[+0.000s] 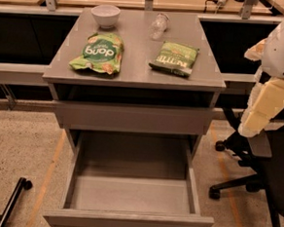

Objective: Place green rice chip bag into middle drawer

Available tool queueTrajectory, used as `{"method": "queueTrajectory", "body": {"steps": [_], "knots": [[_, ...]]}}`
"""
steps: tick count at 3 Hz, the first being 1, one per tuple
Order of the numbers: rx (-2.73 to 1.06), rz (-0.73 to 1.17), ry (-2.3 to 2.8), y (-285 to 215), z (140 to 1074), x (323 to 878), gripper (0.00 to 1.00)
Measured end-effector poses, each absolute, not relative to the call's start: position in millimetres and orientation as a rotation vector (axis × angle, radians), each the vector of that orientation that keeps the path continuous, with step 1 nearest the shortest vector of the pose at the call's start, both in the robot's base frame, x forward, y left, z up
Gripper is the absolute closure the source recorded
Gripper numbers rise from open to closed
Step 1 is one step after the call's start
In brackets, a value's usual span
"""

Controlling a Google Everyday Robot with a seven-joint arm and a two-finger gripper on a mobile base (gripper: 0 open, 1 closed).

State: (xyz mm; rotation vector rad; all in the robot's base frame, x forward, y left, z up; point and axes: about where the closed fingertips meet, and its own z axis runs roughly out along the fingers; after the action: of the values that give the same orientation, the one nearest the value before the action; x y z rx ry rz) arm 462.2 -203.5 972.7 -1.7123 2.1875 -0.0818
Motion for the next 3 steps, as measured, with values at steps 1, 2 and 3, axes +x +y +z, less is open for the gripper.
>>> {"method": "queueTrajectory", "body": {"steps": [1, 2, 3], "knots": [[-1.622, -0.015, 2.209, -194.1, 958.4, 474.4, 0.0], [-1.58, 0.057, 2.189, -168.5, 938.7, 500.3, 0.0], [-1.558, 0.101, 2.171, -146.3, 925.5, 526.4, 0.0]]}}
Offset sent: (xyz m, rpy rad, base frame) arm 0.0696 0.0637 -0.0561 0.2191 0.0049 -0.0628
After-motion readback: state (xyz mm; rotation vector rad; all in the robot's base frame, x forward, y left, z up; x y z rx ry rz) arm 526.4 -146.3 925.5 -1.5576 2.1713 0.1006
